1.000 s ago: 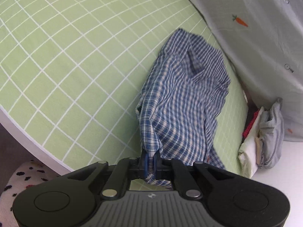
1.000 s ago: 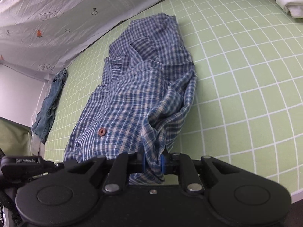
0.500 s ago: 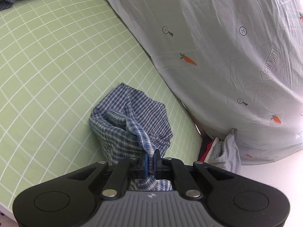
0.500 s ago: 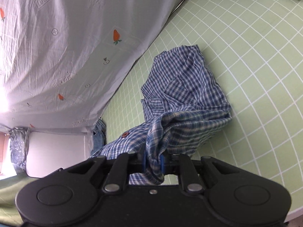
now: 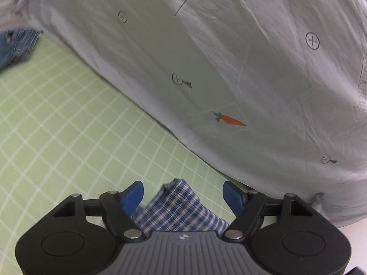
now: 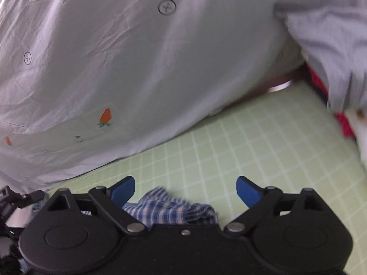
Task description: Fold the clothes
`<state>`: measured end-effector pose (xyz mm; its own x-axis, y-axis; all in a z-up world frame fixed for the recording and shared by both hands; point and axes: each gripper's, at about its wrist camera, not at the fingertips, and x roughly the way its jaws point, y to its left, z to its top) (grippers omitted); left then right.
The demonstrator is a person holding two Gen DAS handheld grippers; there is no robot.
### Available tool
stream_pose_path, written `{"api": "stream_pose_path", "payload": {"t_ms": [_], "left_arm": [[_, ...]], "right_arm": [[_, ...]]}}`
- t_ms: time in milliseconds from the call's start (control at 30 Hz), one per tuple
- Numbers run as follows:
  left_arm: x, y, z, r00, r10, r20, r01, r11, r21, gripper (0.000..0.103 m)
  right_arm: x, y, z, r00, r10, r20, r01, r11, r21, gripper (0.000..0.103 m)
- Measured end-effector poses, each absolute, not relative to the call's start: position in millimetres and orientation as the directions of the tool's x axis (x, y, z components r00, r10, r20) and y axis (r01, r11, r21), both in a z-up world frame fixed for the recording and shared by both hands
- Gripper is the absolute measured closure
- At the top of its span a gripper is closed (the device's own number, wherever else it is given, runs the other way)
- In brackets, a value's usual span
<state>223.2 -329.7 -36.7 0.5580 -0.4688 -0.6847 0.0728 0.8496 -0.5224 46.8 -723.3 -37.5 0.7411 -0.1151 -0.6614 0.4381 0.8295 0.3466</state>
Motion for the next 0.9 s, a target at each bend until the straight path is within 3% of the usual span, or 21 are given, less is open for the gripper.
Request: {"api": "stream_pose_path", "payload": {"t_ms": [133, 300, 467, 700, 900], "left_arm": [[232, -338, -78, 0.493, -0.424, -0.760, 0.132, 0.900, -0.416, 0.020], [227, -325, -131, 0.376, -0.392, -0.839, 0.059, 0.914, -0.401, 0.018], [230, -327, -140, 0.375, -0.426, -0.824, 0.075, 0.899, -0.431, 0.018], [257, -357, -144, 0.374, -0.490, -0.787, 0.187, 0.871, -0.454, 0.016], [279, -373, -159, 0.361, -0.556, -0.749, 0.188, 0.830, -0.525, 0.013]], "right_arm": [[62, -722, -72, 0.714, -0.105, -0.692, 0.415, 0.860, 0.298, 0.006], [55, -726, -131, 0.610, 0.003, -0.793, 0.512, 0.762, 0.397, 0.006], [40, -731, -149, 0.631, 0.066, -0.773, 0.558, 0.654, 0.511, 0.006], [55, -732, -146, 0.645, 0.036, -0.763, 0.537, 0.689, 0.487, 0.005], [67, -737, -149, 0.663, 0.031, -0.748, 0.528, 0.689, 0.497, 0.005]]}}
